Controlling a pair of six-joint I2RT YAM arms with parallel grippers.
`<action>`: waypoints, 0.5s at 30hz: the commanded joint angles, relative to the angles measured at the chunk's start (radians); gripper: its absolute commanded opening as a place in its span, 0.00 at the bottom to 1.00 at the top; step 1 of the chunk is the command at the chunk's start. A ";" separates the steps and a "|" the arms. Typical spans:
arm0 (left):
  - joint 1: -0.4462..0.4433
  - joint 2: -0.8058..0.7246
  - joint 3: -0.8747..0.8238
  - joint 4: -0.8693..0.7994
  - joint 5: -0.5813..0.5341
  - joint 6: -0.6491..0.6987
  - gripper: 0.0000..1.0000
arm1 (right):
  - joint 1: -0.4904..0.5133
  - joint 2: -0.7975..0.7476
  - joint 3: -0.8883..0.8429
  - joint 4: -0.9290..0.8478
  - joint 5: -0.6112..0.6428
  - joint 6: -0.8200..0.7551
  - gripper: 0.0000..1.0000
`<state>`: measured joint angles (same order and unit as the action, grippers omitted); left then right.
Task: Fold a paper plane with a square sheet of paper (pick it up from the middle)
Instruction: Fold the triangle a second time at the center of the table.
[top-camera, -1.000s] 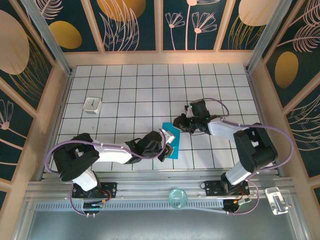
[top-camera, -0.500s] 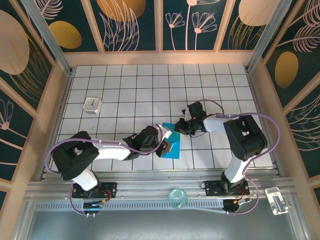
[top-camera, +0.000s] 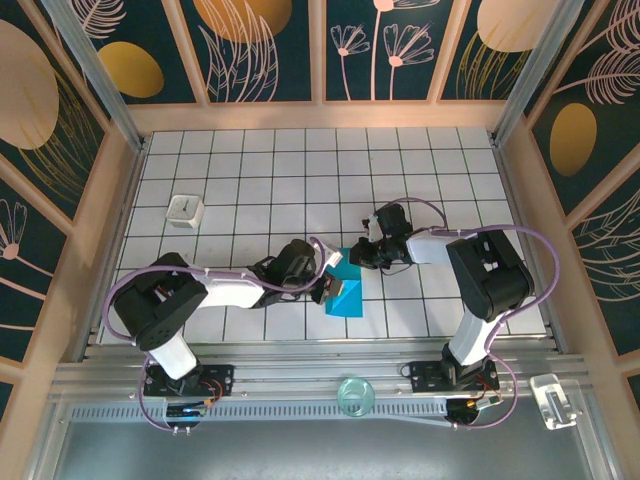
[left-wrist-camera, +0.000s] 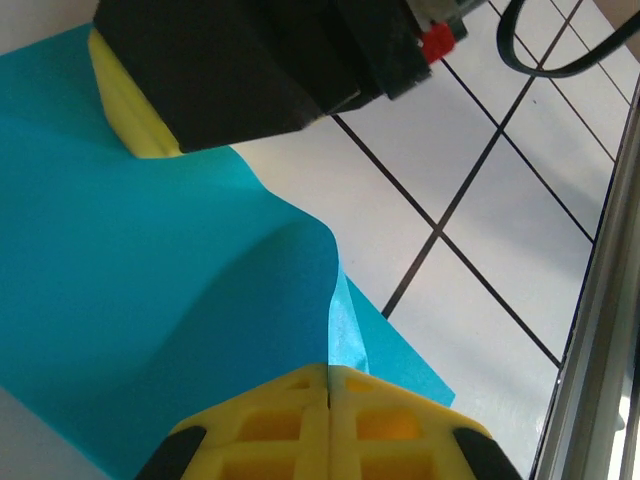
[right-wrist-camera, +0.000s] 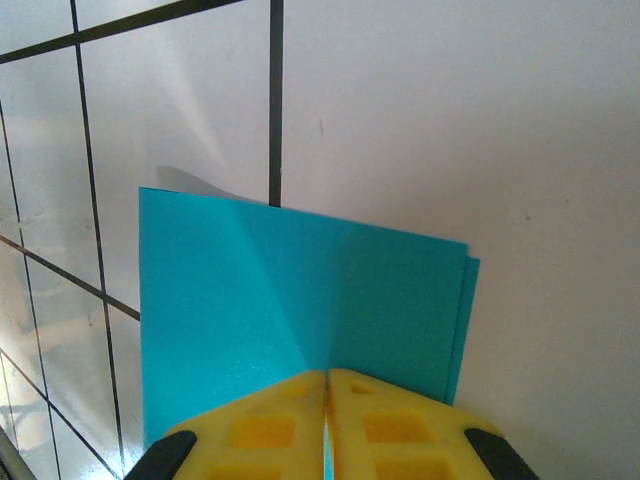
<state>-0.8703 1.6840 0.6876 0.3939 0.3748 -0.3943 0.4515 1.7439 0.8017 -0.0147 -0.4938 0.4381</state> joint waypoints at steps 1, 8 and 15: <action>0.018 0.024 0.027 -0.013 0.048 0.013 0.00 | -0.002 0.032 -0.006 -0.072 0.064 -0.035 0.10; 0.038 0.023 0.019 -0.017 0.049 0.009 0.00 | 0.003 0.035 -0.004 -0.071 0.064 -0.036 0.10; 0.063 0.060 0.014 -0.018 0.053 0.008 0.00 | 0.007 0.039 -0.003 -0.073 0.068 -0.036 0.10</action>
<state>-0.8215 1.7287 0.6949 0.3805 0.4118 -0.3946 0.4526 1.7439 0.8017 -0.0151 -0.4911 0.4236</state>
